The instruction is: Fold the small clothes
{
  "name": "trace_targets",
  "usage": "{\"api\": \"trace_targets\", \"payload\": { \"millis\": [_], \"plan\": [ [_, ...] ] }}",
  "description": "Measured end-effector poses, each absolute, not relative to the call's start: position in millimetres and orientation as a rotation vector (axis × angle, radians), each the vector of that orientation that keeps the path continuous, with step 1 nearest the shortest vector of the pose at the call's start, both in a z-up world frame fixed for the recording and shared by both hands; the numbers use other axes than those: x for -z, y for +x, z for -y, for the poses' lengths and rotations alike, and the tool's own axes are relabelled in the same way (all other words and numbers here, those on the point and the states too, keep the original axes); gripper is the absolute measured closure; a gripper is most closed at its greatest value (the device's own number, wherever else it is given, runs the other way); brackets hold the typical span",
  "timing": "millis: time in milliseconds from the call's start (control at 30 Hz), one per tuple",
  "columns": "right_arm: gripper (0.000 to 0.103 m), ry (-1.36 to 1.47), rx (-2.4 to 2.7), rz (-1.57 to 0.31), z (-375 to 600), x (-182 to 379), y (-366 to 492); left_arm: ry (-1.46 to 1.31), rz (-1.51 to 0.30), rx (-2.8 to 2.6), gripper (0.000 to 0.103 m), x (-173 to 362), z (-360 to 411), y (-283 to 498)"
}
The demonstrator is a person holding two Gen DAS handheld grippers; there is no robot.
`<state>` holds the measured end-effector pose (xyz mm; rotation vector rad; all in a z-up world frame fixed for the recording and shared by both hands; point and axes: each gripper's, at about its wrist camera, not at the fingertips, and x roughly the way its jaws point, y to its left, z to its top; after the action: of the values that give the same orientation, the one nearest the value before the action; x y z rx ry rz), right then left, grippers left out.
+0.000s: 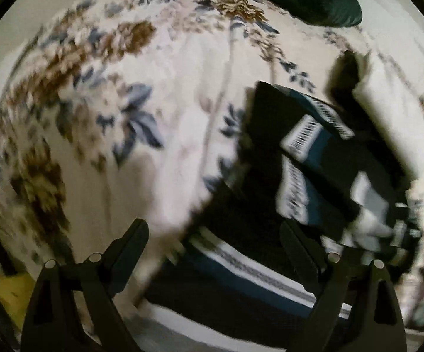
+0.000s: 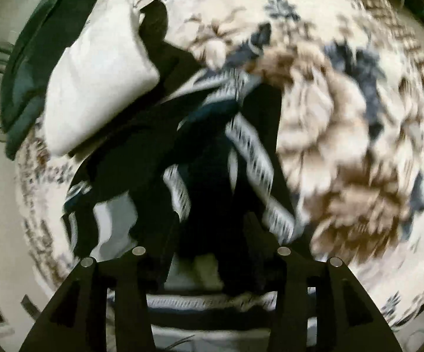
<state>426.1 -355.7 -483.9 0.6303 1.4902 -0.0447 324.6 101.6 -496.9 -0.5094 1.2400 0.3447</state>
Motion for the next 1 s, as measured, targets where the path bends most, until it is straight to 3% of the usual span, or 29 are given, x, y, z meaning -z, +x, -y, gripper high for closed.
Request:
{"api": "trace_targets", "payload": {
  "millis": [267,333,367,400,433,467,500,567,733,833,933,1000],
  "plan": [
    [0.056,0.908,0.044,-1.491,363,531,392,-0.884,-1.169,-0.163,0.013,511,-95,342],
    [0.056,0.972,0.043,-1.439,367,538,395,-0.915,-1.152,-0.180,0.021,522,-98,354],
    [0.056,0.985,0.055,-1.427,368,541,396,-0.936,-1.152,-0.189,0.040,531,-100,361],
    [0.057,1.007,0.067,-1.409,368,544,399,-0.950,-1.159,-0.200,0.070,539,-102,367],
    [0.063,1.024,0.084,-1.396,368,547,400,-0.956,-1.168,-0.214,0.082,544,-103,370],
    [0.088,1.031,0.094,-1.388,367,548,402,-0.959,-1.167,-0.216,0.088,548,-104,372],
    [0.096,1.030,0.098,-1.388,366,548,403,-0.956,-1.155,-0.224,0.090,548,-106,371],
    [0.099,1.000,0.105,-1.363,366,537,403,-0.928,-1.134,-0.224,0.092,539,-105,367],
    [0.100,0.883,0.107,-1.324,374,489,397,-0.829,-1.109,-0.211,0.093,512,-102,344],
    [0.100,0.810,0.129,-1.410,380,494,392,-0.777,-1.164,-0.206,0.092,524,-98,334],
    [0.096,0.710,0.136,-1.593,377,518,394,-0.742,-1.248,-0.197,0.089,544,-93,328],
    [0.081,0.690,0.135,-1.603,380,518,394,-0.725,-1.264,-0.193,0.087,545,-93,325]
  ]
}}
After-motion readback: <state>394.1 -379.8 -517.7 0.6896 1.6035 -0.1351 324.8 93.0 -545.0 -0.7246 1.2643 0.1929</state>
